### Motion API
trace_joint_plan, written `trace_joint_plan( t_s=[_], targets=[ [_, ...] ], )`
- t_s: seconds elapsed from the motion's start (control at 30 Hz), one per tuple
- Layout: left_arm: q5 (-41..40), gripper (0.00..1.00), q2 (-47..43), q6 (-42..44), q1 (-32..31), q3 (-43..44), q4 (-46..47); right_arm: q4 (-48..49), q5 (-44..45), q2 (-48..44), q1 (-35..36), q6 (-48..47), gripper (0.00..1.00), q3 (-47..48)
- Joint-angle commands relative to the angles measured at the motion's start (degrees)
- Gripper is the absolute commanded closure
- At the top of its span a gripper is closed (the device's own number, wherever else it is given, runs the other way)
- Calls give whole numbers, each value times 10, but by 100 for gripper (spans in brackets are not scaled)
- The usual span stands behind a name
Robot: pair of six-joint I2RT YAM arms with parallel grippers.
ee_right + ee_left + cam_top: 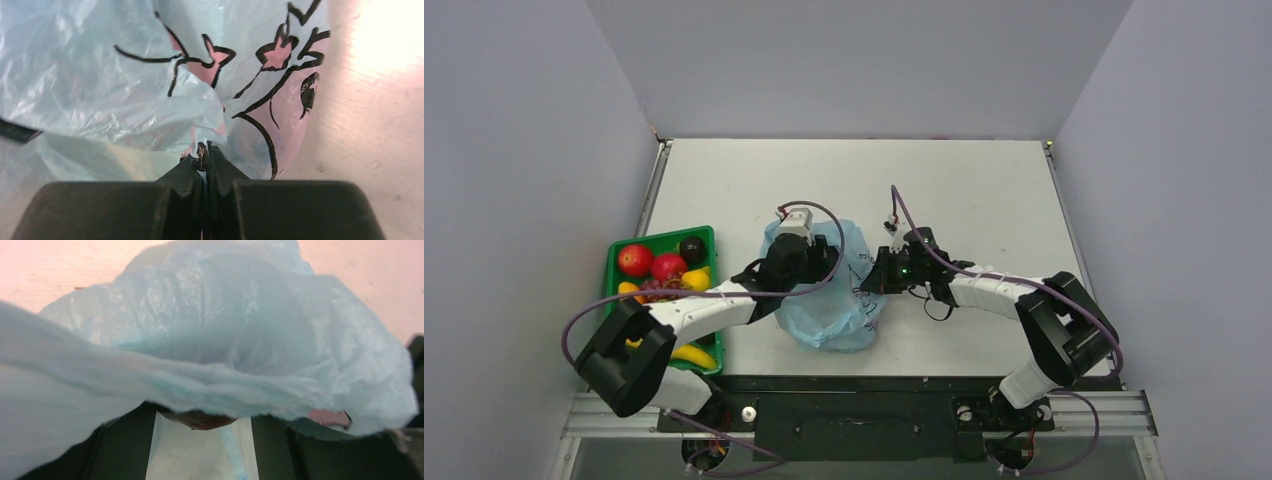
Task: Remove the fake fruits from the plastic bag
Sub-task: Take out the fake fruit from the plastic bag, then place the fake fruit in the plastic bag.
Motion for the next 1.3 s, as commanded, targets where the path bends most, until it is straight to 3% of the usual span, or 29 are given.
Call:
trace_joint_plan(
  t_s=[0.0, 0.17, 0.5, 0.7, 0.8, 0.97, 1.13, 1.27],
  targets=[
    [153, 80, -95, -21, 4, -45, 2, -3, 66, -38, 8, -58, 100, 11],
    [246, 83, -168, -43, 8, -59, 4, -56, 140, -65, 27, -92, 100, 38],
    [363, 87, -229, -48, 13, -70, -45, -143, 229, -137, 8, -61, 100, 99],
    [413, 87, -294, -78, 13, -69, -27, -221, 367, -147, 7, -82, 100, 151],
    [401, 86, -330, -69, 14, -14, -69, -257, 406, -139, 7, -108, 100, 165],
    [345, 84, -332, -21, 19, 91, -169, -260, 396, -143, 16, -125, 100, 158],
    [360, 87, -271, -18, 22, 128, -158, -258, 384, -153, 84, -131, 100, 177],
    [369, 88, -236, -42, 21, 92, -64, -264, 395, -160, 114, -125, 100, 201]
  ],
)
